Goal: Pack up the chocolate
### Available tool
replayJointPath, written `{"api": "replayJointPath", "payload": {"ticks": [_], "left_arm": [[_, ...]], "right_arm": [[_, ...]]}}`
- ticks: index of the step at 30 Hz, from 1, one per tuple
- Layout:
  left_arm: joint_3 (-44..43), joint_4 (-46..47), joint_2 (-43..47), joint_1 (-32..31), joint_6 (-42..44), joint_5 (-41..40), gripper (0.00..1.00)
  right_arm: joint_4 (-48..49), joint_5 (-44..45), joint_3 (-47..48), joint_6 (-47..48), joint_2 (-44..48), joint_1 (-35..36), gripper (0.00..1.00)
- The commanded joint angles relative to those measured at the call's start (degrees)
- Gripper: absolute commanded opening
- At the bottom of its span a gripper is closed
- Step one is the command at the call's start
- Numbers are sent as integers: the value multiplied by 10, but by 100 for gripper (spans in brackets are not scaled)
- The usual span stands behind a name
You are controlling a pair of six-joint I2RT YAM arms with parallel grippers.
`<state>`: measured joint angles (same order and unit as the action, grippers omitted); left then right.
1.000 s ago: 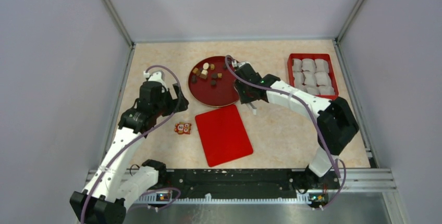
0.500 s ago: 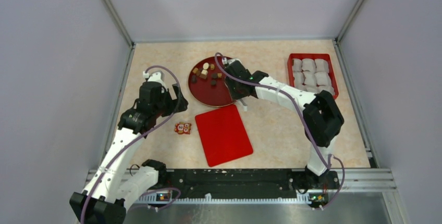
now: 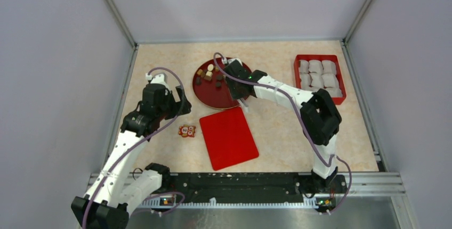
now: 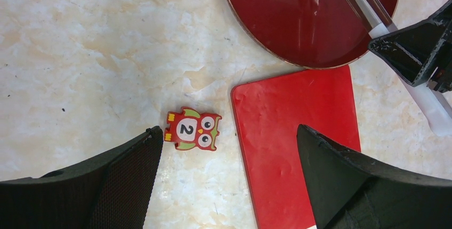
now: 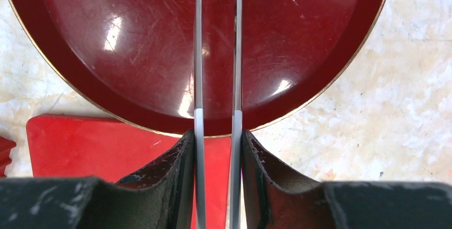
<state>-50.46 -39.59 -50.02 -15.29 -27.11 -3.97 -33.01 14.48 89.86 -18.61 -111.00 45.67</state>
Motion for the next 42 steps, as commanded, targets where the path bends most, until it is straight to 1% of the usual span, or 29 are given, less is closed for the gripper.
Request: {"api": "replayJointPath", "payload": {"ticks": [1, 8, 17, 20, 24, 25, 34, 42], "left_arm": [[-9, 4, 6, 4, 4, -9, 99], [-10, 3, 10, 4, 11, -12, 99], [-12, 1, 9, 5, 19, -19, 99], [-12, 3, 6, 4, 17, -15, 99], [-9, 7, 4, 4, 17, -12, 99], [-8, 8, 3, 4, 18, -11, 99], [-10, 14, -6, 4, 22, -10, 99], [-11, 8, 4, 4, 21, -15, 99]], "right_arm": [[5, 17, 47, 4, -20, 8, 33], [-1, 15, 84, 3, -49, 8, 33], [-10, 51, 112, 11, -74, 7, 33], [-12, 59, 117, 13, -77, 7, 29], [-9, 65, 108, 13, -66, 8, 15], [-8, 66, 104, 14, -63, 7, 14], [-2, 59, 67, 8, -19, 7, 14], [5, 52, 31, 6, 30, 8, 13]]}}
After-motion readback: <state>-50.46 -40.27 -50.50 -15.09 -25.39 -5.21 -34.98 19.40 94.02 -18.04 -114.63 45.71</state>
